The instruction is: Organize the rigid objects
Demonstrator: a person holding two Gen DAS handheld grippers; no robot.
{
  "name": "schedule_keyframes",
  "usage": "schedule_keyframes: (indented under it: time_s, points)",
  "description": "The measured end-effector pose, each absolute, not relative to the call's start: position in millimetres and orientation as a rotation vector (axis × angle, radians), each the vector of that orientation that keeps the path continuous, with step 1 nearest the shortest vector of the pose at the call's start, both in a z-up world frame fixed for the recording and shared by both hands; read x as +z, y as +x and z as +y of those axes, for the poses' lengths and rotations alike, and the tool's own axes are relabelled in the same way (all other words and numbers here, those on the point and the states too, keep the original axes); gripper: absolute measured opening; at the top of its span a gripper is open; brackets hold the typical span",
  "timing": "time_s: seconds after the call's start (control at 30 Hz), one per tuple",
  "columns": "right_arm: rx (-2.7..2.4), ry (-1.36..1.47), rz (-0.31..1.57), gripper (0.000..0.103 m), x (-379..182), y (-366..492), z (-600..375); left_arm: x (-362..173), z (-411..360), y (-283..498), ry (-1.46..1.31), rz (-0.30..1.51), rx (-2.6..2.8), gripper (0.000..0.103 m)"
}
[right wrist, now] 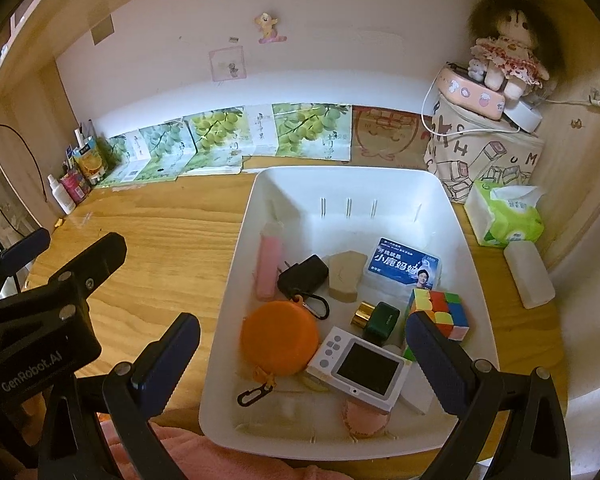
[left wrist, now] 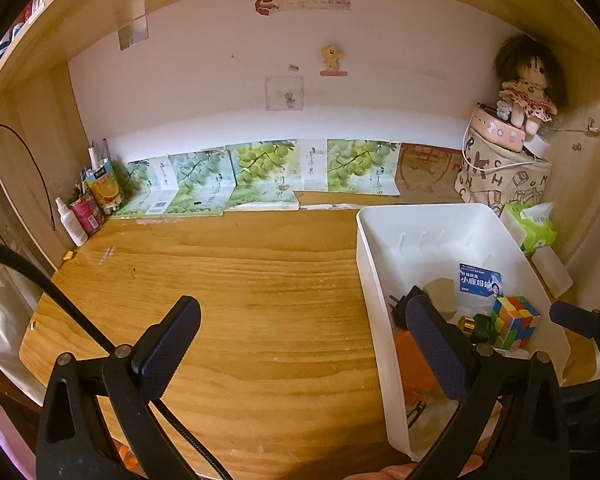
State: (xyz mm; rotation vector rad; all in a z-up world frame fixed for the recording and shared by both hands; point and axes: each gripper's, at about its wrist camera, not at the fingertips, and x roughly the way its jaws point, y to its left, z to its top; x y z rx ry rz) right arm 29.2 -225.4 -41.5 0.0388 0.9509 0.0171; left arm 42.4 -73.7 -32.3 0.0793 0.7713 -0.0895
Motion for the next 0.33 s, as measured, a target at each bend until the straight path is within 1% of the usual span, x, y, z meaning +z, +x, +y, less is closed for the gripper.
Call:
schedule_keyframes:
  time_s: [0.33]
  points:
    - [0.019,0.042,0.954,0.103,-22,22,-228,-10,-77,29,0.098,0.771,-0.073,0.102]
